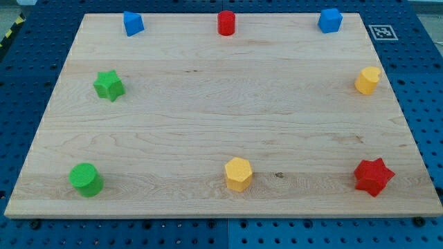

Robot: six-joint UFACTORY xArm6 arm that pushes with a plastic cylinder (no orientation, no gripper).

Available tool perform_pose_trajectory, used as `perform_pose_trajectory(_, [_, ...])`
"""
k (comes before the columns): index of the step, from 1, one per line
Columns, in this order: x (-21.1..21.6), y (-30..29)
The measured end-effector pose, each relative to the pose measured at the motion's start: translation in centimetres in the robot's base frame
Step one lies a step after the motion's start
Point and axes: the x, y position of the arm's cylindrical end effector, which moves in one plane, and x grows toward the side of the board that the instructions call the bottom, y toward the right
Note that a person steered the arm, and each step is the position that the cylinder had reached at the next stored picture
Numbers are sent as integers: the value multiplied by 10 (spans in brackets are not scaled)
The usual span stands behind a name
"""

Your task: Move red star towards center right

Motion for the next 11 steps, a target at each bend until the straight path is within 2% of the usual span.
perform_pose_trajectory(1, [2, -5])
perform_pose_trajectory(2, [20, -63])
perform_pose_trajectory(3, [18, -67])
perform_pose_trajectory(5, [17, -135])
perform_pose_trajectory(8, [-3, -126])
perform_pose_trajectory(11, [-43, -150])
